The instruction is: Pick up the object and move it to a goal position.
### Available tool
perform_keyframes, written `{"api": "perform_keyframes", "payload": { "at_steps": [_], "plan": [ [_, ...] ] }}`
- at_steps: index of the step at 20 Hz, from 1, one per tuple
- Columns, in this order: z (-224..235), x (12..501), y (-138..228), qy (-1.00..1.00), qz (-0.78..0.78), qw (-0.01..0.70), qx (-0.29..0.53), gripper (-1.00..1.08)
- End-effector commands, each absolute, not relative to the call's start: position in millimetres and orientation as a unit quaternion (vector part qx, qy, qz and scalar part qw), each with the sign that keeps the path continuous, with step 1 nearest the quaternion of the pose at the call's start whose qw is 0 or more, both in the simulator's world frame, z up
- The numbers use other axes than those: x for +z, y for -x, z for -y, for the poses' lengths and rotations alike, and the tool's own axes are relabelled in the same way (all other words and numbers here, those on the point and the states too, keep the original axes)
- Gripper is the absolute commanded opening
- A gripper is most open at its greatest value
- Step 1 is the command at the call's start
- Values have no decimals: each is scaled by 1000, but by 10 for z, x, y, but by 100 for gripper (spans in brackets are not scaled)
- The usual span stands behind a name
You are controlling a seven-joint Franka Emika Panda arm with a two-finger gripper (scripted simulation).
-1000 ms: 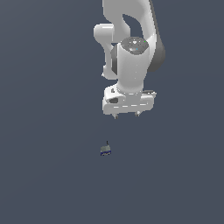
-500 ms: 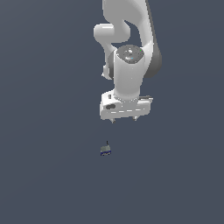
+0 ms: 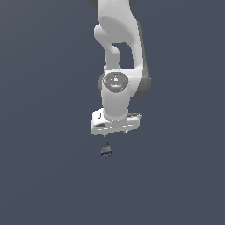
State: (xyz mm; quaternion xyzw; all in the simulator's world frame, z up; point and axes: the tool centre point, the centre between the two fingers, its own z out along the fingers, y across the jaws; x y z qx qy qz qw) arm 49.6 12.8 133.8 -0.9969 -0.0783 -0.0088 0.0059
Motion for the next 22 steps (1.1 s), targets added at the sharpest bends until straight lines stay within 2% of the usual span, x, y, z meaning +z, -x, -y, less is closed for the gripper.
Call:
{"api": "perform_keyframes", "payload": {
  "at_steps": [1,10,22],
  "plan": [
    [3,1154,-581,996,84,4,-7,100],
    [309,714,-733,995,97,1,-1,100],
    [367,540,-747,995,99,0,0,100]
  ]
}}
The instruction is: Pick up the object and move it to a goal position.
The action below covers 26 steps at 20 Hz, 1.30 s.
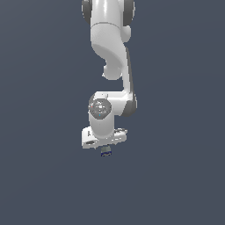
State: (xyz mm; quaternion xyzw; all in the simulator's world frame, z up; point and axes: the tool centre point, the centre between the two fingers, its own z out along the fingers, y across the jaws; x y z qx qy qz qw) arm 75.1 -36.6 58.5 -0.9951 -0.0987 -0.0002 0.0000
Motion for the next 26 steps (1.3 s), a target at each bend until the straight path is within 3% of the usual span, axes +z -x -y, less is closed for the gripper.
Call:
{"api": "perform_keyframes", "payload": {
  "at_steps": [1,13,14,26],
  "plan": [
    [364,501,-746,995,99,0,0,100],
    [369,126,-754,995,100,0,0,100],
    [369,126,-754,995,100,0,0,-100],
    [373,134,-748,995,100,0,0,-100]
  ]
}}
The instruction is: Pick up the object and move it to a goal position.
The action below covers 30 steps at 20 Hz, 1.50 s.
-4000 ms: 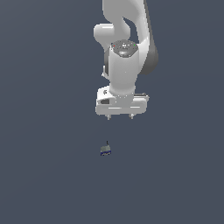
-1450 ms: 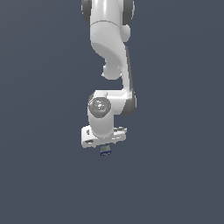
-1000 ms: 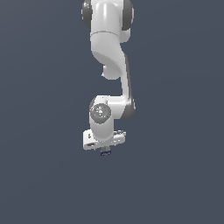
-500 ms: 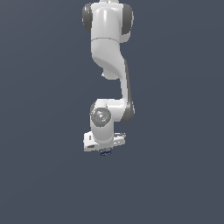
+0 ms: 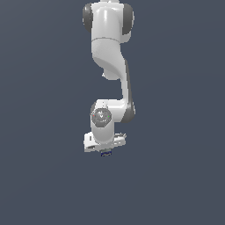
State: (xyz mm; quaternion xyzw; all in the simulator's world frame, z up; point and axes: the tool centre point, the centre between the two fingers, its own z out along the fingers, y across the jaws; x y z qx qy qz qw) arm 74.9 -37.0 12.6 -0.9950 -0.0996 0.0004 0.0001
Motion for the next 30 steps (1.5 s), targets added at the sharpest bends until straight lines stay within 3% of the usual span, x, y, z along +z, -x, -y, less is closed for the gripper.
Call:
{"api": "perform_keyframes", "payload": {
  "at_steps": [1,14,30],
  "plan": [
    [376,141,-743,995,100,0,0,-100],
    [582,522,-461,995,100,0,0,-100],
    [1197,1669,368,995,99,0,0,-100]
  ]
}}
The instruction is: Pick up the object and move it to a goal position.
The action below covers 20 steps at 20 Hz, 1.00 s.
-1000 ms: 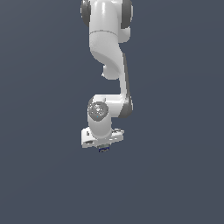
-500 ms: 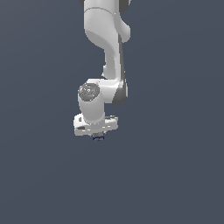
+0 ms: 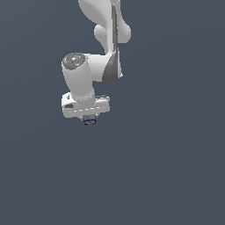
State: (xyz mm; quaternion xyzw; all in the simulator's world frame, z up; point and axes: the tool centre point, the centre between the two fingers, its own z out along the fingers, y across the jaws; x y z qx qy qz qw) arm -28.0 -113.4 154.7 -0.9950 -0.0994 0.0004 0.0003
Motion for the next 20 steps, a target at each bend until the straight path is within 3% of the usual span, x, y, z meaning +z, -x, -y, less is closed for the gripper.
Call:
{"api": "perform_keyframes", "payload": {
  "at_steps": [1,20],
  "plan": [
    [1240,1749,424,995,99,0,0,-100],
    [1950,3070,1299,995,100,1,0,-100]
  ]
}}
